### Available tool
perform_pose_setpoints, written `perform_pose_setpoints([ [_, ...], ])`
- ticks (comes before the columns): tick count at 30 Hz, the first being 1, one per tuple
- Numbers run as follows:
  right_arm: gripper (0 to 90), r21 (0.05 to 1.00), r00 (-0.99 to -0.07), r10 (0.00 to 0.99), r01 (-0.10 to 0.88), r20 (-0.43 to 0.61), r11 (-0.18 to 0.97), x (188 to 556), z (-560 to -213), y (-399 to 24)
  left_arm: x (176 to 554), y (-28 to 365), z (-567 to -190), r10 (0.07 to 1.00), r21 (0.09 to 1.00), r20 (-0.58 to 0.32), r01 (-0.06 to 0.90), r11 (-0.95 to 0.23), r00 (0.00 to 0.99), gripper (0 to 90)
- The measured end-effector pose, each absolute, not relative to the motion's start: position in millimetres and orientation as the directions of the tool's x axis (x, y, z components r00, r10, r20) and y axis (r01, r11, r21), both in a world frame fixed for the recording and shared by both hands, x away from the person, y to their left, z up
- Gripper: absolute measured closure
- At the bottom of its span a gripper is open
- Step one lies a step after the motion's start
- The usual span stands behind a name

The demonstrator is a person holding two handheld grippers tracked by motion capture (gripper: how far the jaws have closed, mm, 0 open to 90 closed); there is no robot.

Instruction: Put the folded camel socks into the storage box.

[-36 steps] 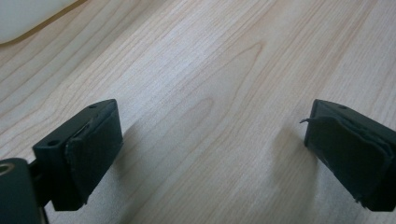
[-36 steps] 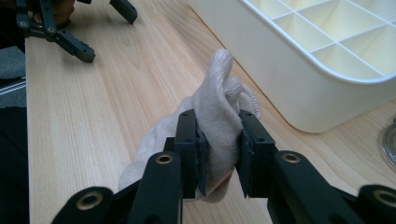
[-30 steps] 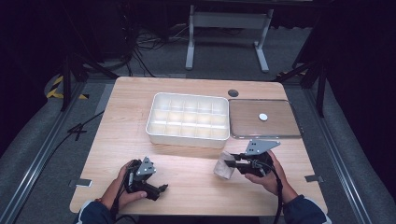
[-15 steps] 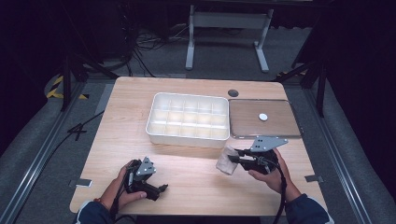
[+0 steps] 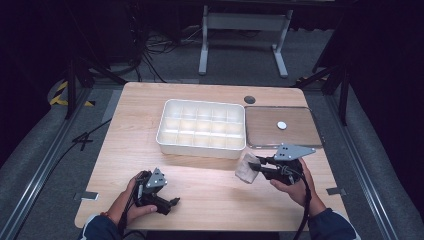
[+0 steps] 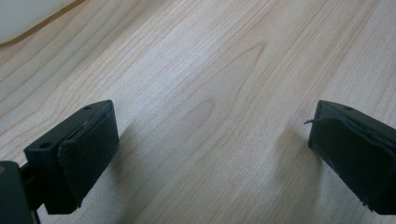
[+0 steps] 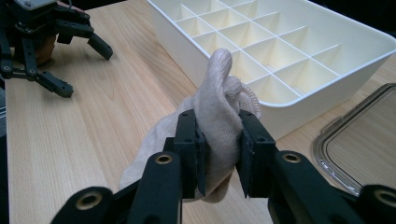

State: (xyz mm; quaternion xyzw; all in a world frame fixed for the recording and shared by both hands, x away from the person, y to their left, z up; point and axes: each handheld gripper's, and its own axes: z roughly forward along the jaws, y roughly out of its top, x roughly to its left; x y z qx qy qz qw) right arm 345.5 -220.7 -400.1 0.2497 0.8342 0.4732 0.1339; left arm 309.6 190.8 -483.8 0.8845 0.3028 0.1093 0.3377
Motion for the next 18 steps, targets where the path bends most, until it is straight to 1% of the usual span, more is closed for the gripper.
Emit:
perform_pose_setpoints([
  [11, 72.2, 0.873, -0.822, 0.570, 0.271, -0.009, 0.405, 341, -389, -228, 310, 190, -484, 0.609, 0.663, -0.012, 0.462, -0.589, 0.793, 1.1],
  [15, 72.1, 0.887, -0.819, 0.574, 0.267, 0.004, 0.376, 346, -381, -229, 311, 189, -484, 0.607, 0.661, -0.007, 0.459, -0.594, 0.795, 0.4],
  [18, 72.1, 0.889, -0.817, 0.577, 0.251, -0.019, 0.384, 350, -374, -225, 311, 189, -484, 0.608, 0.661, -0.013, 0.463, -0.591, 0.794, 0.4],
])
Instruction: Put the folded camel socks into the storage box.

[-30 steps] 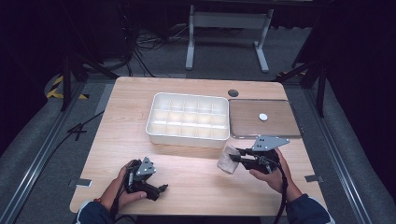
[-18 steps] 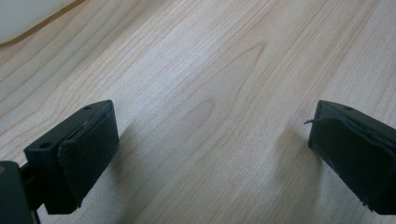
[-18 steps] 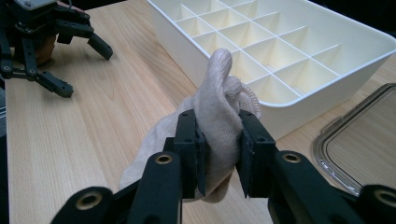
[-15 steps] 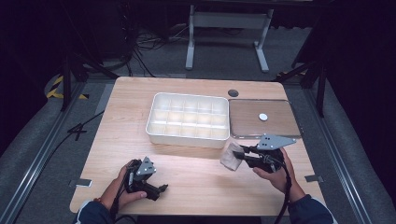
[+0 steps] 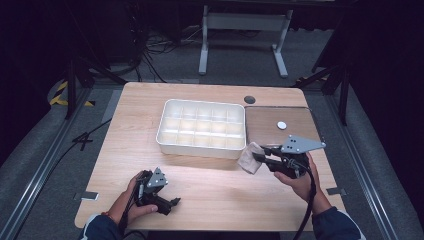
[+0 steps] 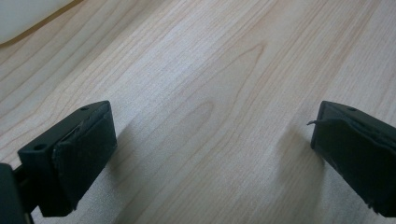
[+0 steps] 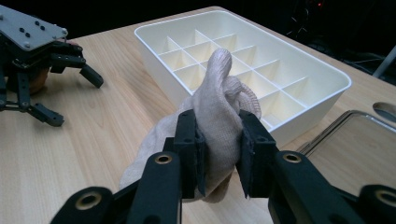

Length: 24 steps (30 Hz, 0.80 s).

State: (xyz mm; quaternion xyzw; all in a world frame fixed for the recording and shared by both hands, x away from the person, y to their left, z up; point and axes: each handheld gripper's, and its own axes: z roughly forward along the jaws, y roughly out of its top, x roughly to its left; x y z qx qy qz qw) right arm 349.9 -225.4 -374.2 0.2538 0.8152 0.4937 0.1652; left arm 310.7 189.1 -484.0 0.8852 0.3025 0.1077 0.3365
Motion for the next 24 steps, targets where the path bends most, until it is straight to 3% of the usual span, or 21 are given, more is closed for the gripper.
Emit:
perform_pose_setpoints([
  [24, 72.0, 0.880, -0.808, 0.585, 0.223, -0.075, 0.420, 379, -353, -200, 311, 189, -484, 0.607, 0.661, -0.008, 0.460, -0.594, 0.795, 0.4],
])
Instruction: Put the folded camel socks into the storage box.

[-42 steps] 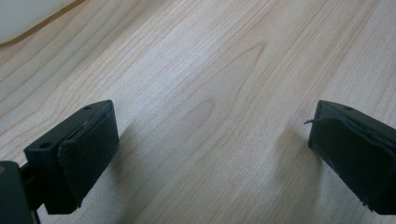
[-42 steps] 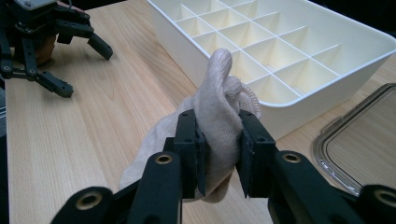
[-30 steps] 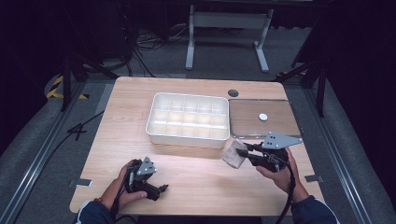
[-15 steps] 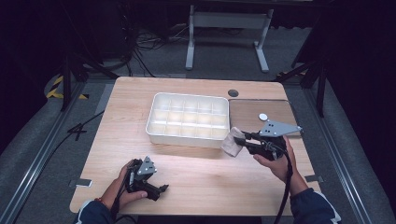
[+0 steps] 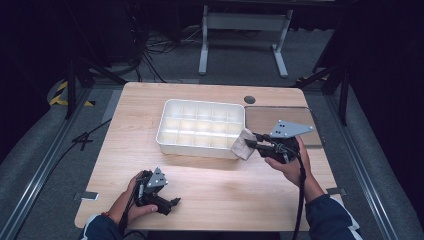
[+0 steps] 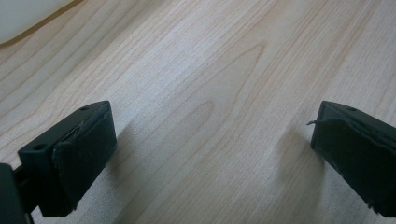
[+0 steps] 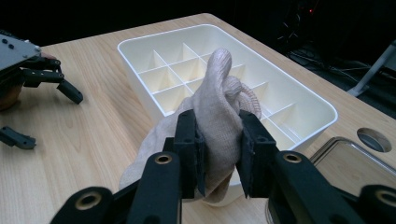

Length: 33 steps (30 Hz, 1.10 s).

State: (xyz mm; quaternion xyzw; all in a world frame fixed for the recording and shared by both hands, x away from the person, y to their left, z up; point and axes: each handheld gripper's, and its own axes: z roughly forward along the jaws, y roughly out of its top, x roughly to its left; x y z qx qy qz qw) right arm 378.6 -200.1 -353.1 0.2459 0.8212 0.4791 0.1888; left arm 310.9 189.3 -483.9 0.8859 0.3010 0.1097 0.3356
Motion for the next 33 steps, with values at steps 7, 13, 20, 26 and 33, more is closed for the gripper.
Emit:
perform_pose_setpoints([
  [7, 72.0, 0.879, -0.804, 0.591, 0.234, -0.065, 0.415, 389, -351, -193, 311, 189, -484, 0.607, 0.661, -0.008, 0.460, -0.593, 0.794, 0.4],
  [13, 72.0, 0.874, -0.804, 0.590, 0.235, -0.071, 0.426, 397, -351, -180, 311, 189, -484, 0.608, 0.661, -0.012, 0.463, -0.591, 0.794, 0.4],
  [20, 72.0, 0.866, -0.801, 0.596, 0.263, -0.051, 0.426, 412, -355, -168, 310, 189, -484, 0.613, 0.662, -0.014, 0.467, -0.587, 0.790, 0.5],
  [26, 72.0, 0.853, -0.802, 0.596, 0.274, -0.052, 0.444, 424, -359, -153, 310, 189, -484, 0.613, 0.662, -0.014, 0.467, -0.586, 0.790, 0.4],
  [33, 72.0, 0.827, -0.802, 0.593, 0.285, -0.071, 0.485, 437, -368, -134, 310, 189, -484, 0.614, 0.663, -0.013, 0.467, -0.586, 0.789, 0.4],
])
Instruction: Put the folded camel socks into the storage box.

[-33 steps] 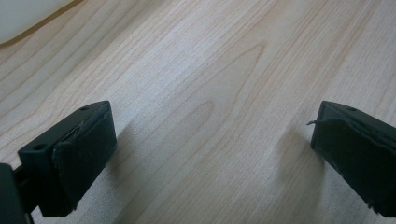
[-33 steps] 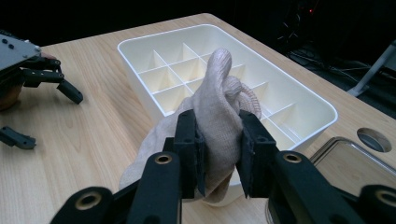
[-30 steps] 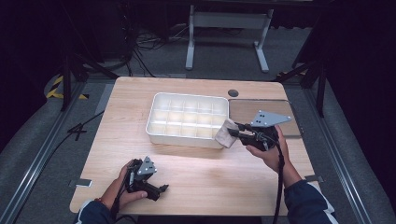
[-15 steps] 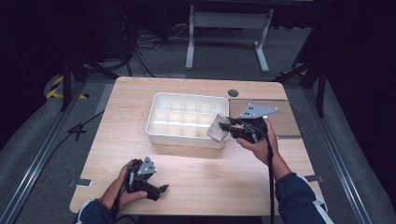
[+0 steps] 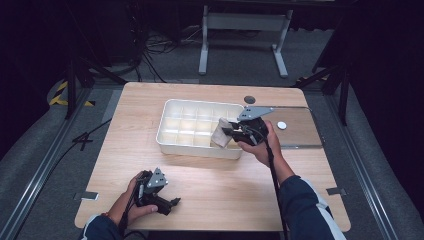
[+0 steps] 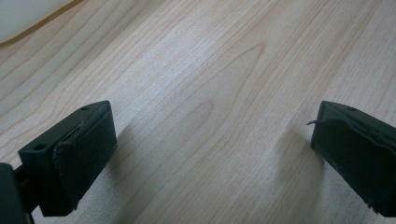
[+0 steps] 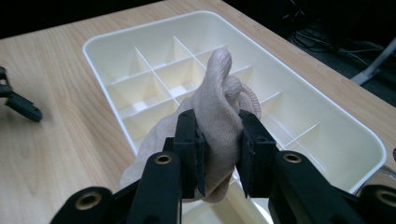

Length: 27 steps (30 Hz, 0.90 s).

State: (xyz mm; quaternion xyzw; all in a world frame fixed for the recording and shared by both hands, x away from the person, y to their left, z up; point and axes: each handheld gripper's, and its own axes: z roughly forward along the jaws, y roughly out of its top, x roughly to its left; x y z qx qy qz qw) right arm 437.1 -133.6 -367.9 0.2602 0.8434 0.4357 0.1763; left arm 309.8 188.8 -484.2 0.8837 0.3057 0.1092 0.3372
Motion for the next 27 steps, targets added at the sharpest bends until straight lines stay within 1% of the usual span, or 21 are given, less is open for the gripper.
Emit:
perform_pose_setpoints([
  [4, 72.0, 0.811, -0.796, 0.601, 0.301, -0.076, 0.501, 444, -376, -128, 310, 189, -484, 0.612, 0.661, -0.011, 0.465, -0.589, 0.791, 0.5],
  [6, 72.0, 0.795, -0.785, 0.611, 0.304, -0.104, 0.526, 448, -381, -125, 310, 189, -484, 0.613, 0.659, -0.010, 0.466, -0.591, 0.790, 0.5],
  [10, 72.0, 0.791, -0.767, 0.629, 0.306, -0.125, 0.529, 453, -384, -125, 310, 189, -484, 0.613, 0.659, -0.010, 0.466, -0.590, 0.790, 0.4],
  [13, 72.0, 0.772, -0.763, 0.629, 0.309, -0.146, 0.555, 456, -390, -123, 310, 189, -484, 0.612, 0.660, -0.011, 0.466, -0.589, 0.790, 0.4],
  [18, 72.0, 0.769, -0.759, 0.628, 0.296, -0.171, 0.567, 456, -393, -122, 310, 189, -484, 0.615, 0.660, -0.013, 0.468, -0.587, 0.789, 0.4],
  [22, 71.9, 0.746, -0.770, 0.603, 0.273, -0.208, 0.607, 452, -398, -118, 310, 189, -484, 0.616, 0.663, -0.016, 0.469, -0.583, 0.788, 0.4],
  [23, 71.6, 0.743, -0.784, 0.583, 0.258, -0.213, 0.618, 451, -400, -116, 310, 189, -484, 0.616, 0.662, -0.016, 0.470, -0.584, 0.788, 0.4],
  [27, 71.2, 0.732, -0.803, 0.555, 0.242, -0.217, 0.637, 449, -404, -113, 310, 189, -484, 0.616, 0.663, -0.016, 0.469, -0.583, 0.788, 0.4],
])
